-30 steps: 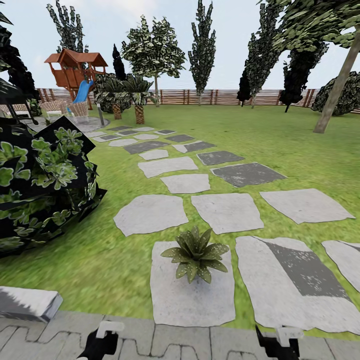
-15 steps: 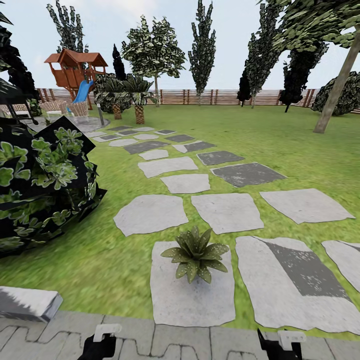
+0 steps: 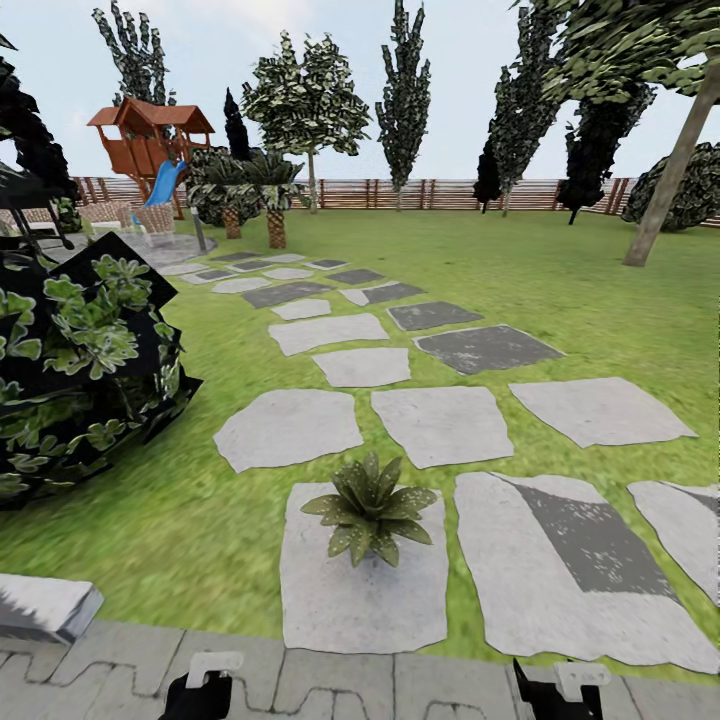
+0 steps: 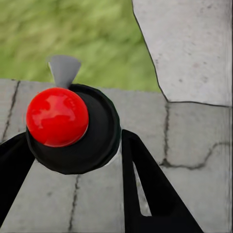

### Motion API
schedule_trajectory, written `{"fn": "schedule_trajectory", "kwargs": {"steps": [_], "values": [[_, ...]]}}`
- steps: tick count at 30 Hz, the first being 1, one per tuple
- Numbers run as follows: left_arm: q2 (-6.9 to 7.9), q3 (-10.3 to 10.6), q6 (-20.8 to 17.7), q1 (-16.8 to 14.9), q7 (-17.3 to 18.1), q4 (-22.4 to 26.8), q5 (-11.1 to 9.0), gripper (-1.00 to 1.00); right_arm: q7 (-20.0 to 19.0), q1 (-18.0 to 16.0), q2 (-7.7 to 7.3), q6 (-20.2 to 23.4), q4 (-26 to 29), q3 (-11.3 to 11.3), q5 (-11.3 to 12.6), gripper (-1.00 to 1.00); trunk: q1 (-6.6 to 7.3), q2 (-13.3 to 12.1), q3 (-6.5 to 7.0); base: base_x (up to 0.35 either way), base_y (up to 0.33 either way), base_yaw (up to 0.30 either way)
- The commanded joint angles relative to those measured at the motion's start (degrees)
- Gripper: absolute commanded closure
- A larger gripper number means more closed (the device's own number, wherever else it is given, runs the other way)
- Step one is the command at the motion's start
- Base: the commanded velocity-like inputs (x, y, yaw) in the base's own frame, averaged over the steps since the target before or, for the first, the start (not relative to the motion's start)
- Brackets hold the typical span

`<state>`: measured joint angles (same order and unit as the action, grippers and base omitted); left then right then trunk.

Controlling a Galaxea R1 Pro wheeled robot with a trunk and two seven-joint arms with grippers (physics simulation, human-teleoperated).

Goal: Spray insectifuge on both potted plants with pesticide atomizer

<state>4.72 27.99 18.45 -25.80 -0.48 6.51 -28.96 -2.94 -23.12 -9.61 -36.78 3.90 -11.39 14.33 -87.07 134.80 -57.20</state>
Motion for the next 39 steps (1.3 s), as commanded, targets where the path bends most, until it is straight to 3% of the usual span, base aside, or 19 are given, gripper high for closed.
{"fn": "schedule_trajectory", "kwargs": {"steps": [1,11,30,39], "values": [[0.02,0.5,0.2,0.0,0.0,0.0,-0.5,1.0,-0.3,0.0,0.0,-0.1,0.0,-0.3,0.6,-1.0,0.01,0.0,-0.05,0.0,-0.273,0.0],[0.06,0.5,0.2,0.0,0.0,0.0,-0.5,1.0,-0.3,0.0,0.03,-0.1,0.0,-0.3,0.6,-1.0,0.01,0.0,-0.05,0.0,-0.273,-0.022],[0.11,0.5,0.2,0.2,-0.1,0.0,-0.4,1.0,-0.3,0.0,0.1,-0.1,0.0,-0.4,0.6,-1.0,0.01,0.0,-0.05,0.0,-0.273,-0.267],[0.33,0.5,0.2,0.4,-0.1,0.0,-0.3,1.0,-0.4,-0.1,0.11,-0.1,-0.1,-0.4,0.5,-1.0,0.01,0.0,-0.05,0.0,-0.273,-0.039]]}}
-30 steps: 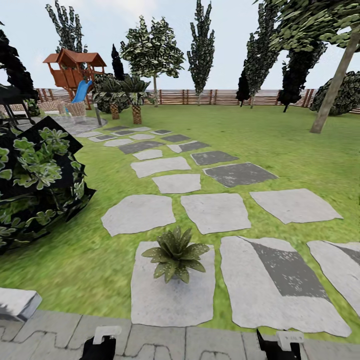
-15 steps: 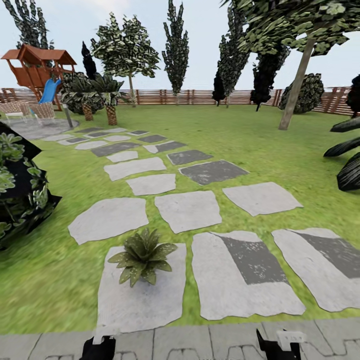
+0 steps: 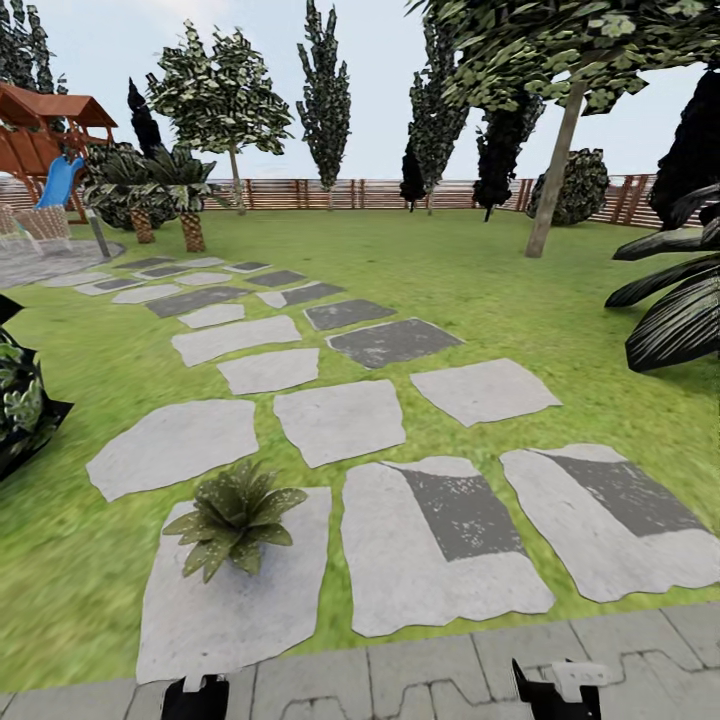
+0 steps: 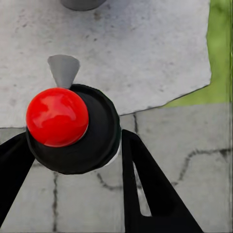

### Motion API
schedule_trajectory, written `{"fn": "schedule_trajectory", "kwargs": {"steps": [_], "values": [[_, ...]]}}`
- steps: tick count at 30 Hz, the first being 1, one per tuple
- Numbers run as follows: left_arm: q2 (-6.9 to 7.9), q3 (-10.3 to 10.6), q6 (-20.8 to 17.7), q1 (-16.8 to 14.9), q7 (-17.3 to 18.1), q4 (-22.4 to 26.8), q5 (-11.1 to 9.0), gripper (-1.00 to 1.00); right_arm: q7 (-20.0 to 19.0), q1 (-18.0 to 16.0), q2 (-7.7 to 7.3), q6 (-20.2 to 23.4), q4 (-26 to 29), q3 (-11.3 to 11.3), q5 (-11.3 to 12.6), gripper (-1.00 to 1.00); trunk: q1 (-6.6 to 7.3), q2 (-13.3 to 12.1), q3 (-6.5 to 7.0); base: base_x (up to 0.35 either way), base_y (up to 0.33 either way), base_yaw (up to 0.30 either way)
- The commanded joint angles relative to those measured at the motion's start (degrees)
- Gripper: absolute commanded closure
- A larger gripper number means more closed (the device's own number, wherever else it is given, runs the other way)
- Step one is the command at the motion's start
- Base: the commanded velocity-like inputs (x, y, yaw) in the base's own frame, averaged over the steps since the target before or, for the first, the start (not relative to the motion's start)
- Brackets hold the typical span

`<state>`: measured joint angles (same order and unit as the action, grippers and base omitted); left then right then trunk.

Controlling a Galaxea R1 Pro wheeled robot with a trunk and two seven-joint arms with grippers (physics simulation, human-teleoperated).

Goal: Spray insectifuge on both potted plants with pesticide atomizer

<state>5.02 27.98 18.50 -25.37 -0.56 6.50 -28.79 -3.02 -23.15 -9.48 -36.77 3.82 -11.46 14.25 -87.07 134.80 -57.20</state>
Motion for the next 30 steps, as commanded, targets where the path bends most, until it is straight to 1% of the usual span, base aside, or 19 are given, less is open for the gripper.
{"fn": "schedule_trajectory", "kwargs": {"steps": [1,23,30], "values": [[0.07,0.5,0.2,0.0,-0.1,0.0,-0.5,1.0,-0.3,0.0,-0.05,-0.1,0.0,-0.3,0.7,-1.0,0.01,0.0,-0.05,0.0,-0.273,0.0],[0.12,0.5,0.2,0.3,-0.1,0.0,-0.4,1.0,-0.3,0.0,-0.07,-0.1,0.0,-0.3,0.7,-1.0,0.01,0.0,-0.05,0.001,-0.273,0.0],[0.2,0.5,0.2,0.5,-0.1,0.0,-0.4,1.0,-0.3,0.0,-0.04,-0.1,0.0,-0.3,0.6,-1.0,0.01,0.0,-0.05,0.15,-0.249,0.0]]}}
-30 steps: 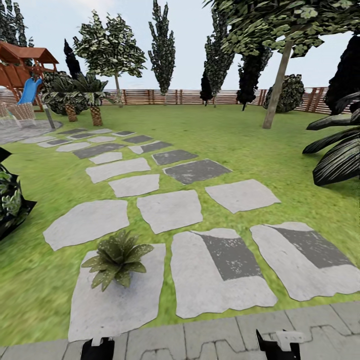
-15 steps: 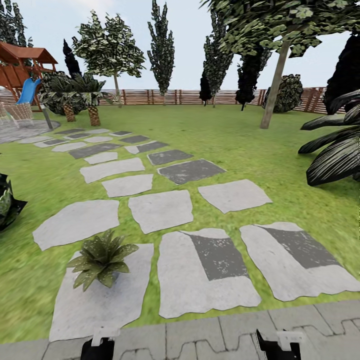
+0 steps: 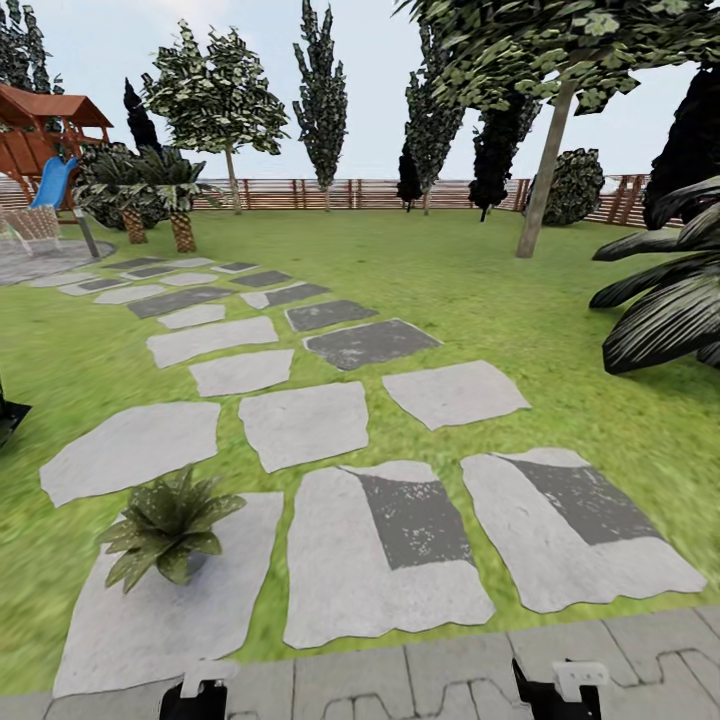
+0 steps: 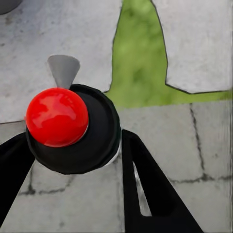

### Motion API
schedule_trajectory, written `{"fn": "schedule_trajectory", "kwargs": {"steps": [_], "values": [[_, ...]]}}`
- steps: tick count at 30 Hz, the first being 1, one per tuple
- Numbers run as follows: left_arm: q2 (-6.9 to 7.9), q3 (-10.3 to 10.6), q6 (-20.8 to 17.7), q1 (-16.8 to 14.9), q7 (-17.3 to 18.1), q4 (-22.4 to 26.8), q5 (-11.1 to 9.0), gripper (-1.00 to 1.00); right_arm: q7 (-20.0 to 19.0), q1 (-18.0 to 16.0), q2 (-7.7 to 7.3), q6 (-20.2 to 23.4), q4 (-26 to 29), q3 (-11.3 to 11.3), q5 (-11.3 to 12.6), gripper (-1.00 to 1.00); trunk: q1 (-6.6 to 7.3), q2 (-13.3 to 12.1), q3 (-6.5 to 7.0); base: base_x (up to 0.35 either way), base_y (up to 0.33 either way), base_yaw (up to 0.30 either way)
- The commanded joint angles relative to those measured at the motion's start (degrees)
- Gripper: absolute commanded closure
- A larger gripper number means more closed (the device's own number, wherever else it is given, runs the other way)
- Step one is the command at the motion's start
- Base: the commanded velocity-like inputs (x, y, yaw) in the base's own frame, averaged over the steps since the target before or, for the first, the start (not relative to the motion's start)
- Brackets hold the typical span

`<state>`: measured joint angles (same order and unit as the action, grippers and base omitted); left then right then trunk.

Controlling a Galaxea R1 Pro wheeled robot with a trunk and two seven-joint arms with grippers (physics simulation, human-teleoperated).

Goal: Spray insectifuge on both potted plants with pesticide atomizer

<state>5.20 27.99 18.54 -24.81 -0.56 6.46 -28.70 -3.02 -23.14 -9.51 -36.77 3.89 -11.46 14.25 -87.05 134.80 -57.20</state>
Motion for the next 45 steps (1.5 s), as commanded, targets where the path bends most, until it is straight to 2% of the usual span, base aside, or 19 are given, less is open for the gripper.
{"fn": "schedule_trajectory", "kwargs": {"steps": [1,26,28,30,32,34,41,45], "values": [[0.04,0.5,0.2,0.0,-0.1,0.0,-0.5,1.0,-0.3,0.0,0.01,-0.1,-0.1,-0.3,0.6,-1.0,-0.01,0.0,-0.05,0.26,-0.174,0.0],[-0.02,0.5,0.5,0.0,-0.1,0.1,-0.5,1.0,-0.3,0.0,0.02,-0.1,-0.1,-0.3,0.5,-1.0,-0.01,0.0,-0.05,0.278,-0.136,0.0],[-0.09,0.7,0.4,-0.7,0.0,1.8,-0.1,1.0,-0.2,-0.1,0.0,-0.1,1.6,-0.2,0.7,-1.0,-0.01,0.0,-0.05,0.221,0.024,0.0],[-0.14,0.7,0.4,-1.3,0.0,2.4,0.1,1.0,-0.2,-0.1,-0.06,-0.1,5.8,-0.2,0.6,-1.0,-0.01,0.0,-0.05,0.304,0.01,0.0],[-0.11,0.9,0.1,-4.1,0.0,3.3,0.2,1.0,-0.2,-0.1,-0.18,0.1,11.1,-0.2,0.5,-1.0,-0.01,0.0,-0.05,0.329,0.003,0.0],[-0.16,0.8,-0.2,-6.7,0.0,3.7,0.2,1.0,-0.3,-0.1,-0.11,0.2,13.6,-0.1,0.5,-1.0,-0.01,0.0,-0.05,0.337,0.001,0.0],[0.01,0.8,-1.0,-16.8,-1.3,3.7,-0.4,1.0,-0.4,0.0,-0.4,2.7,14.6,-0.4,0.4,-1.0,-0.01,0.0,-0.05,0.342,0.0,0.0],[-0.03,0.7,-0.9,-16.9,-1.3,3.5,0.0,1.0,-0.4,0.0,-0.73,2.6,10.3,-0.3,0.5,-1.0,-0.01,0.0,-0.05,0.342,-0.007,0.0]]}}
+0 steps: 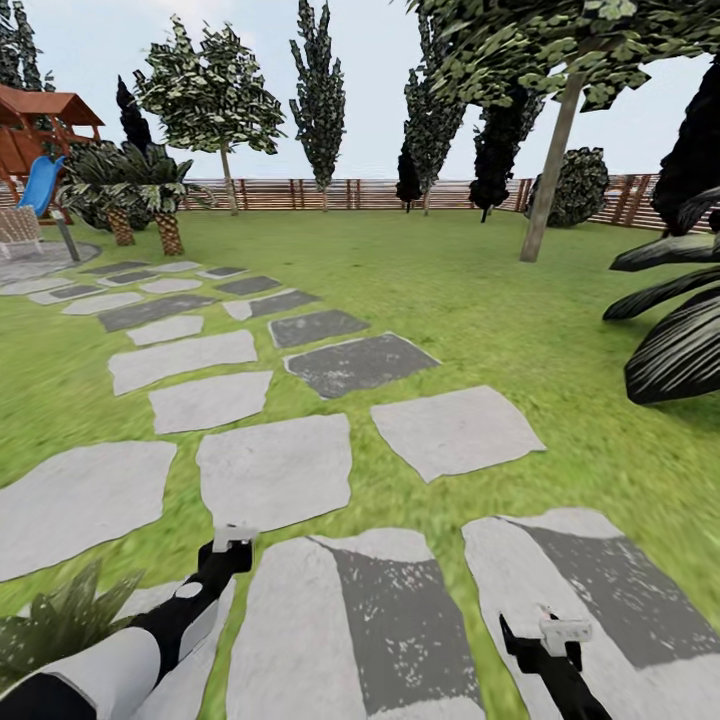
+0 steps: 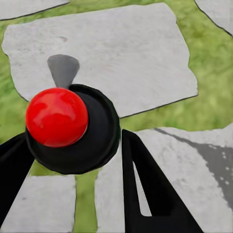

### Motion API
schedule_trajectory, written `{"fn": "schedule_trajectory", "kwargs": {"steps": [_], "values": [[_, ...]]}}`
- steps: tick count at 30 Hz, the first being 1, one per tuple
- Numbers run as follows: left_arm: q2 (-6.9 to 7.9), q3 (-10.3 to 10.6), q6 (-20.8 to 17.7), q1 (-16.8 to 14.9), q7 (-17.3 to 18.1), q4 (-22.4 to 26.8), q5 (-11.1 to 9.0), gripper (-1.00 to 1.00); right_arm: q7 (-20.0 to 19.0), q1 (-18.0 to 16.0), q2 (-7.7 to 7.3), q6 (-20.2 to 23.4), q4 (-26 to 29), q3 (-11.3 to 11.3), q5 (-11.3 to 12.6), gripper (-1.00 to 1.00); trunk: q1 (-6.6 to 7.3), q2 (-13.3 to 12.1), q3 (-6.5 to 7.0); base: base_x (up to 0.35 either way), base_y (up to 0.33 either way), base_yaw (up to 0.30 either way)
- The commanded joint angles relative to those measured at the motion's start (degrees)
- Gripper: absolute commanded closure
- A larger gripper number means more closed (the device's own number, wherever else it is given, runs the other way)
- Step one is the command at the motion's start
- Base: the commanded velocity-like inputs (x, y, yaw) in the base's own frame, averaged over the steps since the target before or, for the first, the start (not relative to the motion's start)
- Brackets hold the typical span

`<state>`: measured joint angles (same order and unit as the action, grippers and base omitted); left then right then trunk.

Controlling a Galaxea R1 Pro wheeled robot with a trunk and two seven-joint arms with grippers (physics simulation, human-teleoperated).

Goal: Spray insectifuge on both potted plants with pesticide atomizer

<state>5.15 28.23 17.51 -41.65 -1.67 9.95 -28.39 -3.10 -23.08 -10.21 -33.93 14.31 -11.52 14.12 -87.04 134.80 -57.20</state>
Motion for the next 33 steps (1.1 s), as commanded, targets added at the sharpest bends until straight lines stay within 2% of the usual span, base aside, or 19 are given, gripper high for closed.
{"fn": "schedule_trajectory", "kwargs": {"steps": [1,4,8,14,19,26,33], "values": [[0.1,0.5,0.3,0.0,-0.5,-0.2,-0.3,1.0,-0.3,0.0,-0.05,-0.2,-0.6,-0.3,0.6,-1.0,-0.02,0.0,-0.05,0.342,-0.056,0.0],[0.44,0.5,0.6,1.4,-2.9,-0.6,-0.2,1.0,-0.3,0.0,-0.13,-0.3,-1.1,-0.3,0.6,-1.0,-0.02,0.0,-0.05,0.337,-0.088,0.115],[0.49,0.5,1.1,6.4,-5.2,-0.4,-0.4,1.0,-0.2,0.0,-0.17,-0.3,-1.4,-0.3,0.6,-1.0,-0.02,0.0,-0.05,0.308,-0.135,0.256],[0.2,0.6,1.1,8.2,-5.3,-0.6,-0.3,1.0,-0.2,0.0,0.05,-0.3,-5.7,-0.3,0.6,-1.0,-0.02,0.0,-0.05,0.297,-0.16,0.18],[-0.01,0.6,1.4,12.1,-5.3,-0.2,-0.4,1.0,-0.2,0.0,0.26,-0.3,-8.6,-0.3,0.6,-1.0,-0.02,0.0,-0.05,0.327,-0.102,0.011],[0.11,0.4,1.5,12.8,-5.4,-0.6,-0.8,1.0,-0.3,-0.1,0.65,-0.3,-9.0,-0.4,0.6,-1.0,-0.02,0.0,-0.05,0.331,0.058,0.007],[-0.13,0.5,1.5,12.8,-5.4,-0.6,-0.6,1.0,-0.3,0.0,0.79,-0.3,-9.1,-0.4,0.5,-1.0,-0.02,0.0,-0.05,0.336,0.006,0.231]]}}
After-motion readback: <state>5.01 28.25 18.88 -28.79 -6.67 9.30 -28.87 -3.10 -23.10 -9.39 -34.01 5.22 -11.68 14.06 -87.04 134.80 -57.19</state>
